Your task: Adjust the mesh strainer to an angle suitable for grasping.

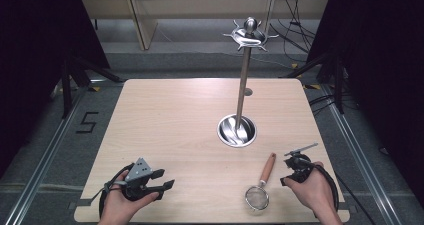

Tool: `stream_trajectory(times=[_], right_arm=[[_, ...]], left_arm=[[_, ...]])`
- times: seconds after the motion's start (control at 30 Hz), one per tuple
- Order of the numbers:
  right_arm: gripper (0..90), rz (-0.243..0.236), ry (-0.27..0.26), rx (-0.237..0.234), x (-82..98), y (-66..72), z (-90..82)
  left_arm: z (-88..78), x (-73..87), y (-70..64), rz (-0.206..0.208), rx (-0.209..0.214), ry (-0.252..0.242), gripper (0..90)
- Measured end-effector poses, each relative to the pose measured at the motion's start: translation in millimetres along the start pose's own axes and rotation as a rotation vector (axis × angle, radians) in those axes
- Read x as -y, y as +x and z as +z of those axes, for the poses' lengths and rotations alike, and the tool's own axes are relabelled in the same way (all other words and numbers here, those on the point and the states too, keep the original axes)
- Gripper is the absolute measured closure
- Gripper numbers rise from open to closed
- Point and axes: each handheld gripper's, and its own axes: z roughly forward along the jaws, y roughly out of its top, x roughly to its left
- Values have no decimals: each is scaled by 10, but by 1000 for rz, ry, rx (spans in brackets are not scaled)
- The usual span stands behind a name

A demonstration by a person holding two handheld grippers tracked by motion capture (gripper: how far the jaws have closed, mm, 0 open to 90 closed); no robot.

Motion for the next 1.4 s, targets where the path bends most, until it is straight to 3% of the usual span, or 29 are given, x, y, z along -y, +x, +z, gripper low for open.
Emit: stream_trajectory(times=[0.03,0.13,0.17,0.33,0.4,0.43,0.47,0.5,0.8,0.83,0.87,1.2,1.23,1.27,1.37,1.4], right_arm=[[900,1,-7,10,-34,-13,9],[900,-5,-17,0,-158,-105,69],[900,51,13,14,-206,-91,75],[900,43,35,31,-429,-160,240],[900,46,40,44,-491,-165,302],[900,41,43,47,-516,-171,329],[900,41,43,47,-516,-171,329],[900,40,43,55,-555,-169,370],[900,57,21,54,-721,-103,449],[900,54,22,58,-736,-100,447],[900,52,30,50,-751,-96,439],[900,31,8,51,-881,-59,531],[900,29,3,30,-892,-48,542],[900,17,-9,25,-906,-7,544],[900,4,-15,8,-923,52,548],[900,-37,-38,7,-935,106,558]], left_arm=[[12,5,-5,-17,-14,-13,468],[3,-8,26,-5,-14,14,471],[16,-3,15,-20,-18,0,472],[25,-10,24,-2,-16,9,476],[35,-7,13,-18,-14,-6,477],[19,-10,22,-22,-2,24,477],[19,-10,22,-22,-2,24,477],[31,-4,13,-28,-12,-2,478],[2,-9,21,-16,-2,20,480],[10,-2,10,-28,-12,8,480],[8,-4,19,-14,-9,11,480],[3,0,20,-9,-15,21,479],[2,0,15,-14,-16,17,479],[2,-3,12,-23,3,12,479],[-3,-6,13,-9,-2,14,479],[-2,-7,8,-14,7,19,479]])
